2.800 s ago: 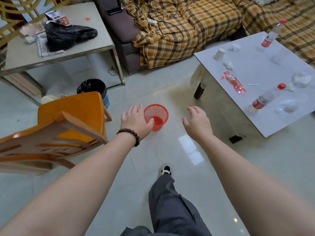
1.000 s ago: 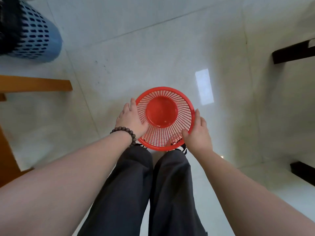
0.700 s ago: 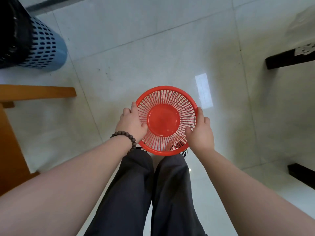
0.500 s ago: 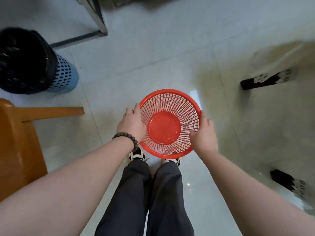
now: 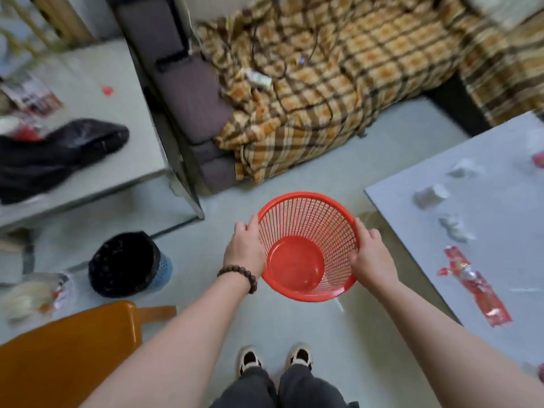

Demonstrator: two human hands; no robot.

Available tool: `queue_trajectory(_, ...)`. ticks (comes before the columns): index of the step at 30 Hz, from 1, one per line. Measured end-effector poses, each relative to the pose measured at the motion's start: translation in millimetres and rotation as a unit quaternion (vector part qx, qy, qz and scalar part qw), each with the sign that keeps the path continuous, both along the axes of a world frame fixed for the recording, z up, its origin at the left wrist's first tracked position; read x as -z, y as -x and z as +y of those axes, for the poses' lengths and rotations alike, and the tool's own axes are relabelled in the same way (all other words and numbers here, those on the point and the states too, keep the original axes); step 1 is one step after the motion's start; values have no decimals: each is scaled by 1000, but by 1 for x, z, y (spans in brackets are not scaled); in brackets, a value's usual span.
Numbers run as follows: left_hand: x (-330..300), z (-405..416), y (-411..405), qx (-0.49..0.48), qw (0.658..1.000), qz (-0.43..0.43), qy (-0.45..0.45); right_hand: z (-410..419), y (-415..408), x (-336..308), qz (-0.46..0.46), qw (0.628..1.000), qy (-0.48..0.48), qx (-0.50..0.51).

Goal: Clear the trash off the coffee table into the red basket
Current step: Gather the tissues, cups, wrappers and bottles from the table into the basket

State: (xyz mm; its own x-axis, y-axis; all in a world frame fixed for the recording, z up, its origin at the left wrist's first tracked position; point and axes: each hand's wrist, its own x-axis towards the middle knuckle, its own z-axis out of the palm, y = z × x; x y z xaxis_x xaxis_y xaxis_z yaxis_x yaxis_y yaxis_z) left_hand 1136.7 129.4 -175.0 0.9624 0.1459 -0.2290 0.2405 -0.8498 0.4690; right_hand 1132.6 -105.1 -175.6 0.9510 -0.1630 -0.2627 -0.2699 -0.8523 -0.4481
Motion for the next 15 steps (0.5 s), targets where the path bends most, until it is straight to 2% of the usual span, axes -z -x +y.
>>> queue_trajectory(7,-73,-8,-6,25,994,-89,62,-18,2,-81,-54,999,9,-4)
queue_trajectory(15,-93,-15,-26,61,987,-126,81,-26,9,-103,-102,994,-21,40)
